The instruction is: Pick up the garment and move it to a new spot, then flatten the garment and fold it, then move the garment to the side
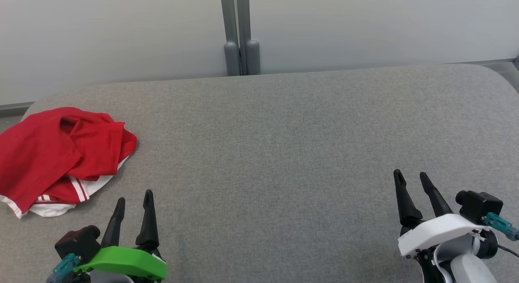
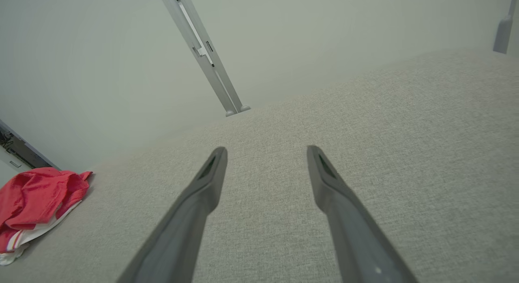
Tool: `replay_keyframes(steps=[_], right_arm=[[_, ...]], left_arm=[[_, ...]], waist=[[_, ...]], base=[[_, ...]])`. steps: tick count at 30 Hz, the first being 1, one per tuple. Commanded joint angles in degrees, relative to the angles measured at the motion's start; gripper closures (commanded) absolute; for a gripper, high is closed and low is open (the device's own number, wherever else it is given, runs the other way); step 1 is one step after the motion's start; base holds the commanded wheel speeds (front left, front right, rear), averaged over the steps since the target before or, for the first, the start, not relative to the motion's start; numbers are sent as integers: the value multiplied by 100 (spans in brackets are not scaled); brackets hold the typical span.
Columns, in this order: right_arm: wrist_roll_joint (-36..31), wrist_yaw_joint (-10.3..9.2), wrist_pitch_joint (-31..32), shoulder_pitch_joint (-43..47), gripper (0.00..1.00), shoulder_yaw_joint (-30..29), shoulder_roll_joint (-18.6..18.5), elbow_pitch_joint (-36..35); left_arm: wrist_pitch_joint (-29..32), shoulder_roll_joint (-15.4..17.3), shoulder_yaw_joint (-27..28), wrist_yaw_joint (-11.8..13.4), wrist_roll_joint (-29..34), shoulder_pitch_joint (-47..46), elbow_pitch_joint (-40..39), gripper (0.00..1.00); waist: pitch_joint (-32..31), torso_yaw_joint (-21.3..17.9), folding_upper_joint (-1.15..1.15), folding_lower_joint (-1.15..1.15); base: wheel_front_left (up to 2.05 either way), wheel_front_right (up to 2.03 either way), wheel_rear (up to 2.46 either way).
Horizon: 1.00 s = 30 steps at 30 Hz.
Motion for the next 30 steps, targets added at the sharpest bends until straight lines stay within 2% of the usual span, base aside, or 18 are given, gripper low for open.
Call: replay_keyframes(steps=[1,30], right_arm=[[-182,1,-71,3,0,-19,-6,-24],[-1538,1,-450,143,0,-122,44,207]], left_arm=[[-58,67,-9,13,156,20,-73,0],[-437,76,64,-3,1598,176,185,0]], waist=[[-1,-8,0,0],[-41,-83,0,0]], base=[[0,0,0],[0,0,0]])
